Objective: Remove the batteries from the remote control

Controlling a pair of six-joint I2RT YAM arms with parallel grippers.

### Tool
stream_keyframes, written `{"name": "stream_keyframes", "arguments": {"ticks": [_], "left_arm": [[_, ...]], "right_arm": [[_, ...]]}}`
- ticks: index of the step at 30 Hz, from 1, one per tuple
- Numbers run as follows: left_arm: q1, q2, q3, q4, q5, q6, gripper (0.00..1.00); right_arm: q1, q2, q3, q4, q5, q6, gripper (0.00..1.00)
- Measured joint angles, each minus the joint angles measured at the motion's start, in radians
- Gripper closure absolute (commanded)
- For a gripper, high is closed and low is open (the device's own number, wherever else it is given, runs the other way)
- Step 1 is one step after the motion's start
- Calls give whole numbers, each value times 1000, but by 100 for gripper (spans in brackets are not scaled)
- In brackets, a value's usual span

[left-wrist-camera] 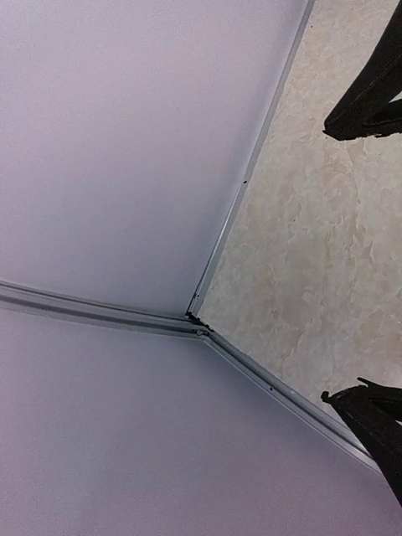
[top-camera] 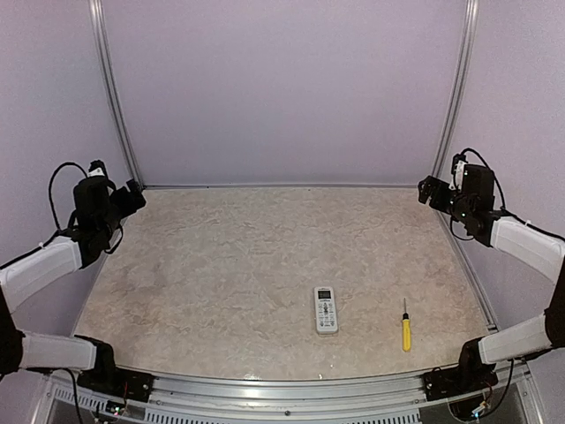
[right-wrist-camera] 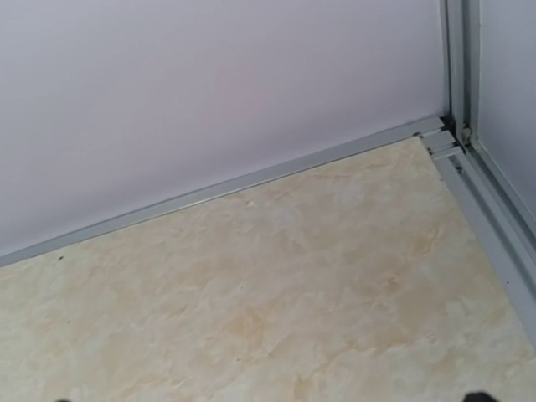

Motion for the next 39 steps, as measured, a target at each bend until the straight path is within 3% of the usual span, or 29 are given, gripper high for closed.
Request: {"name": "stream_keyframes", "arguments": {"ticks": [5,15,23,30,39], "left_arm": [[-101,-18,13,-101,-7,-16,1],[-263,-17,111,-233,19,-25,2],[-342,72,141,-230,93,-25,2],[-399,153,160,-220,151,-22,1],[-464,193,175,-202,156,3,1]], "right_arm": [[0,-27,9,-66,-29,-1,0],[64,0,152,-407,-80,6,0],[309,8,217,-666,-11,76,0],[551,70,219,-737,35,220,0],[809,275,261,-776,108,392,0]]}}
